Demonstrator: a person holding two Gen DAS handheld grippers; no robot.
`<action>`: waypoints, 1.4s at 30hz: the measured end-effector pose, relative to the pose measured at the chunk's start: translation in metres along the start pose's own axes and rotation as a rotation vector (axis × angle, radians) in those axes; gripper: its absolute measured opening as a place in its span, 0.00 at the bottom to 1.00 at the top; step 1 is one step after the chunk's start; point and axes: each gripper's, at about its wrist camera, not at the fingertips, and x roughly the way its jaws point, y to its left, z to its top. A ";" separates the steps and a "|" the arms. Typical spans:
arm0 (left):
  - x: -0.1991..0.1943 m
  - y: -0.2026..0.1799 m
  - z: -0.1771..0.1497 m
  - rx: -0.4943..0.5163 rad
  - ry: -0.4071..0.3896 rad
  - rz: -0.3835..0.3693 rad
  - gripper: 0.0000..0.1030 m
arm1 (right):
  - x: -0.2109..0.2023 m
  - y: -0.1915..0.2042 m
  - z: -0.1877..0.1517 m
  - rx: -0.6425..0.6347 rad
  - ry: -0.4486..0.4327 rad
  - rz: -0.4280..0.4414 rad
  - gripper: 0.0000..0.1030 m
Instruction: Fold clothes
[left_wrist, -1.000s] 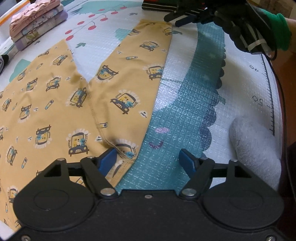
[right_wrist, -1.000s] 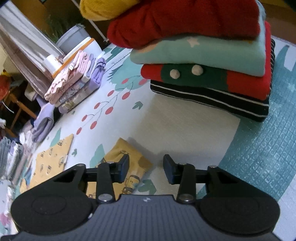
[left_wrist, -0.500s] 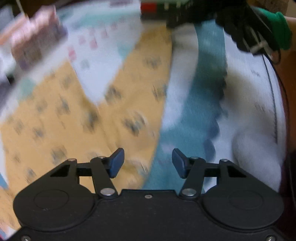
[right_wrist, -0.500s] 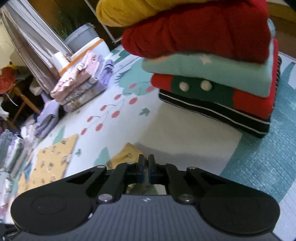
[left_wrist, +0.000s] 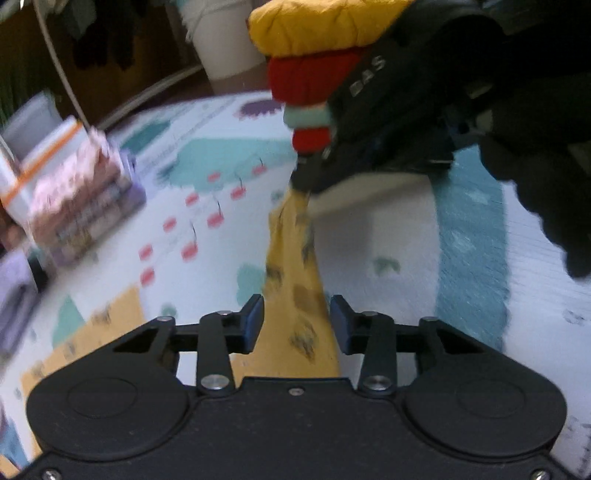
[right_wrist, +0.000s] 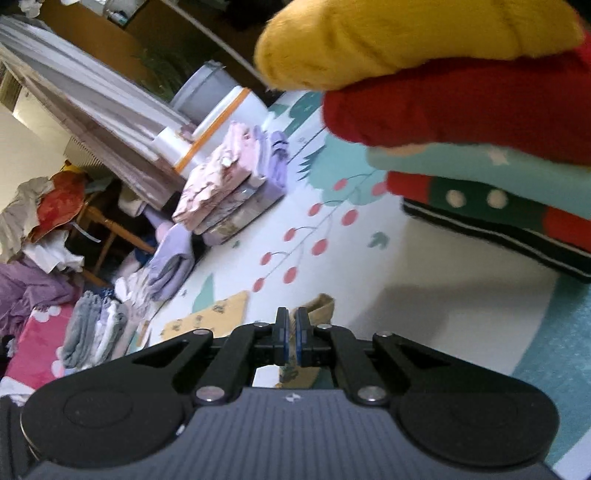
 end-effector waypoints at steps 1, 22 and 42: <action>0.005 -0.002 0.004 0.023 -0.003 0.019 0.34 | 0.001 0.004 0.000 -0.006 0.007 0.006 0.05; -0.062 0.189 0.026 -0.004 0.021 -0.307 0.01 | 0.022 0.070 -0.008 -0.239 0.094 0.145 0.19; -0.084 0.329 -0.080 -0.331 0.086 -0.280 0.01 | 0.090 0.196 -0.168 -0.868 0.562 0.129 0.44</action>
